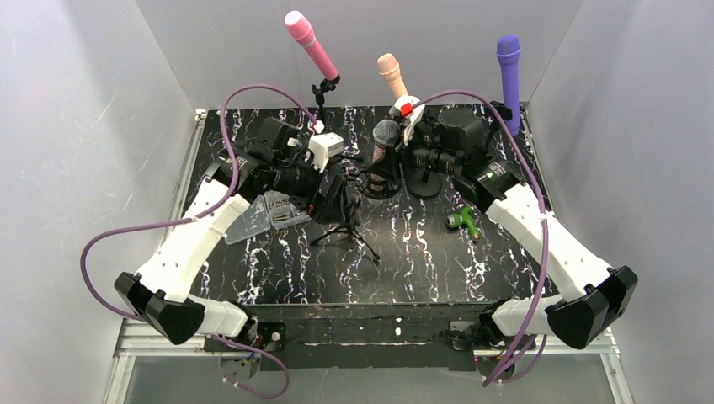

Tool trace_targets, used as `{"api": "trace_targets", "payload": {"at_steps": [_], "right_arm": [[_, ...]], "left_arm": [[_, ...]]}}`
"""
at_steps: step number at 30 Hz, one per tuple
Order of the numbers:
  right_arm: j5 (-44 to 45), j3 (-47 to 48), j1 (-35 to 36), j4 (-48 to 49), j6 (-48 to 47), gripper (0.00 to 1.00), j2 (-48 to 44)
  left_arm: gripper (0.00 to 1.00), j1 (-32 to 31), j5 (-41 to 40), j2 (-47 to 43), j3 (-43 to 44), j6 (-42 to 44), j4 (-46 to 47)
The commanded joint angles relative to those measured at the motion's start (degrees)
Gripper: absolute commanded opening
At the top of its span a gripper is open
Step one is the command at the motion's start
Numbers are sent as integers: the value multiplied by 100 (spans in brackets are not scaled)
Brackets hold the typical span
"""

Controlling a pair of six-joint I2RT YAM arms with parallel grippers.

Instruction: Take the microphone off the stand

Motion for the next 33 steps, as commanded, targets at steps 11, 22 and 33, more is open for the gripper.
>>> {"api": "trace_targets", "payload": {"at_steps": [11,22,33], "right_arm": [[-121,341,-214,878,460,1,66],[-284,372,-214,851,545,1,120],[-354,399,-215,855,559,1,168]], "left_arm": [[90,26,534,425,108,-4215,754],[77,25,420,900,186,-5718,1155],[52,25,291,988,159,-5992,1151]]}}
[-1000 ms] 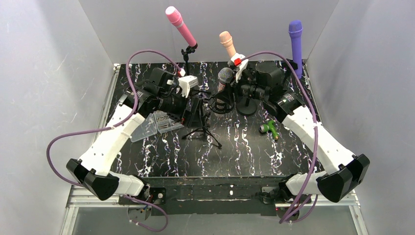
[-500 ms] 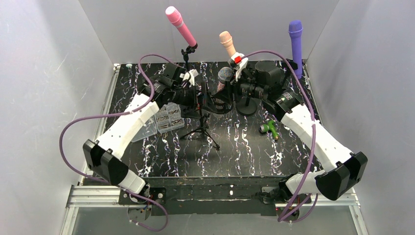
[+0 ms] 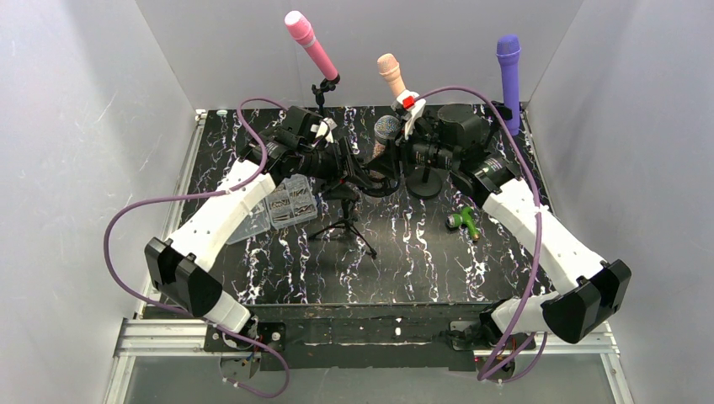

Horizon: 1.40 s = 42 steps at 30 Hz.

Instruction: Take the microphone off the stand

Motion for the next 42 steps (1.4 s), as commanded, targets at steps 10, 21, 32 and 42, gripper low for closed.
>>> {"api": "trace_targets", "payload": {"at_steps": [10,21,32,42], "right_arm": [[-314,345,-7,662,195,1,12],[-308,214,4,681,196,1,-24],[-253,253,4,586,2,1,-82],[-330,450,6,268,-229,1,-175]], "left_arm": [[24,22,-48,176,88,-213,-156],[0,-11,-203,219,74,-37,-387],[0,-55,-135,68,-220,-56,-522],[0,-170,-614,-51,-505,450,-1097]]}}
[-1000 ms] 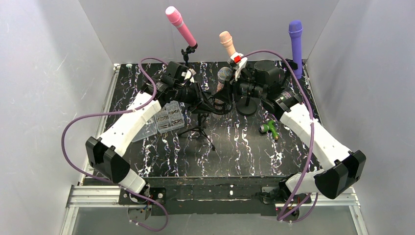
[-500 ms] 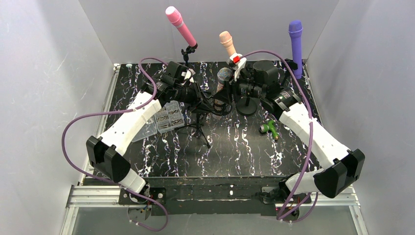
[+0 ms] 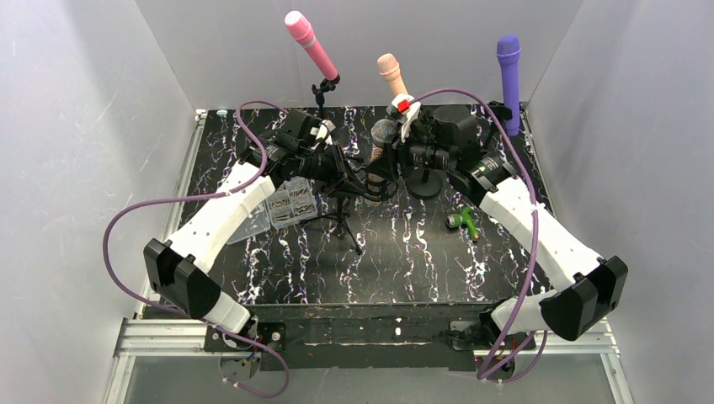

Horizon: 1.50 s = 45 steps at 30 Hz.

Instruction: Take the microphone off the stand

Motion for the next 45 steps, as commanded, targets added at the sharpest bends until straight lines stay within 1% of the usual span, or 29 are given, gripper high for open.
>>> {"api": "trace_targets", "payload": {"at_steps": [1,8,16,24,45], "right_arm": [[-230,461,9,334,-23,1,-265],[-326,675,15,230,-186,1,-203],[-423,905,26,108,-228,1,-171],[-688,1006,26,63,-392,1,-213],[-963,1744,-50,-198,-399,1,-136]], "left_arm": [[0,-181,-461,15,-303,528,-1230],[0,-361,-772,73,-396,798,-1529],[0,-427,-897,104,-480,867,-1662],[0,-427,-803,104,-644,744,-1642],[0,-427,-917,116,-863,866,-1809]]}}
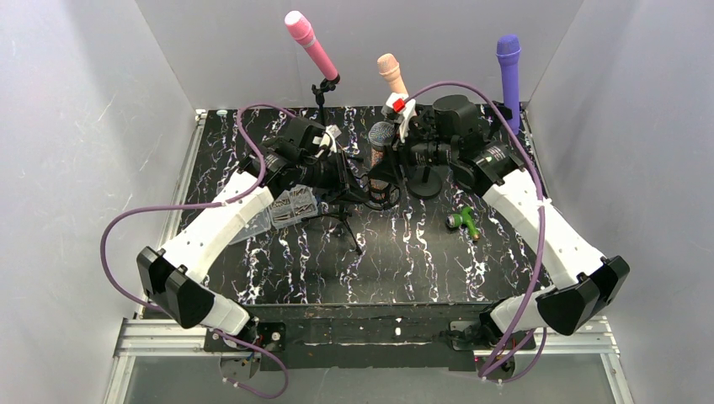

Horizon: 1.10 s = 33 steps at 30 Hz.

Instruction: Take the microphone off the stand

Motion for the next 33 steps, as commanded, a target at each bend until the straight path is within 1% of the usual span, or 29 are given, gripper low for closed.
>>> {"api": "trace_targets", "payload": {"at_steps": [1,17,33], "right_arm": [[-497,918,-111,1098,217,1,-285],[-787,1390,-244,1006,475,1,-272],[-1278,1716,-243,783,199,1,-175]], "left_arm": [[0,-75,-656,415,-619,525,-1835],[0,-75,-659,457,-721,524,-1869],[0,-90,-861,569,-662,635,-2137]]}}
